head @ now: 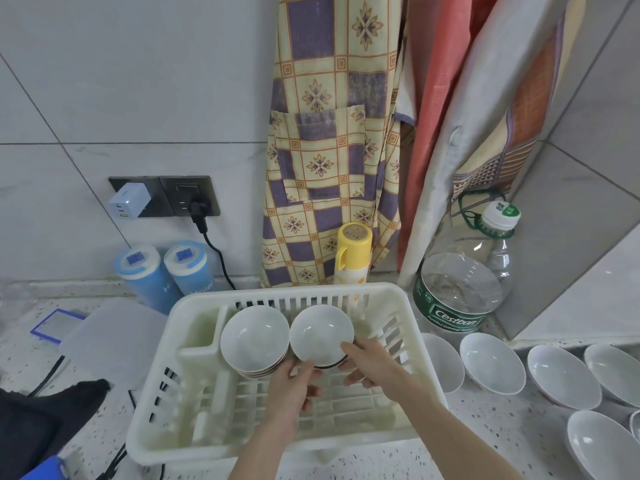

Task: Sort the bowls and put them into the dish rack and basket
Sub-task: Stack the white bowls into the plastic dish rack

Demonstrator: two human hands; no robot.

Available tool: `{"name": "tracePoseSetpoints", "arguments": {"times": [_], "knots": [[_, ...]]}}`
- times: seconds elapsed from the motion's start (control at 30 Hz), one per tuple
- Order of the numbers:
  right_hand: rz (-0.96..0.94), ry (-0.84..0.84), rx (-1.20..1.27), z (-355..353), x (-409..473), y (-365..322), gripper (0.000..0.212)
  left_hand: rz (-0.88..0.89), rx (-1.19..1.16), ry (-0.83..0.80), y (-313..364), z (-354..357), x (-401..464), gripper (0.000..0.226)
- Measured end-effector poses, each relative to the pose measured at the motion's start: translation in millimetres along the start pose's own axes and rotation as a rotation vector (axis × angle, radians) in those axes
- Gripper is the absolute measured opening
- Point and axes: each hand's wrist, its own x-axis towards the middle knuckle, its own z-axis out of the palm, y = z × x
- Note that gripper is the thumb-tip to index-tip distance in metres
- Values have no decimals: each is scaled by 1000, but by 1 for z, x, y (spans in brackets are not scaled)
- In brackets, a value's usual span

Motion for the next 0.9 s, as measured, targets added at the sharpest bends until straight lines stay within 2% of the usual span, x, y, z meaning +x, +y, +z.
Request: {"name": "tracePoseSetpoints", "arguments": {"times": [0.2, 0.4, 0.6, 0.77, 0.9], "knots": [[-77, -28, 5, -24, -41, -12, 33, 37, 26, -59, 11, -2, -27, 16], [-203, 124, 133, -84, -102, 13, 19, 144, 34, -16, 18, 10, -68, 34], [-136, 325, 425, -139, -137, 77, 17, 189, 134, -236, 11, 62, -119, 17], [23, 379, 577, -164, -135, 133, 17, 106, 227, -383, -22, 125, -142, 17], [101, 337, 619, -176, -123, 159, 15, -118, 282, -460, -52, 174, -136, 23]]}}
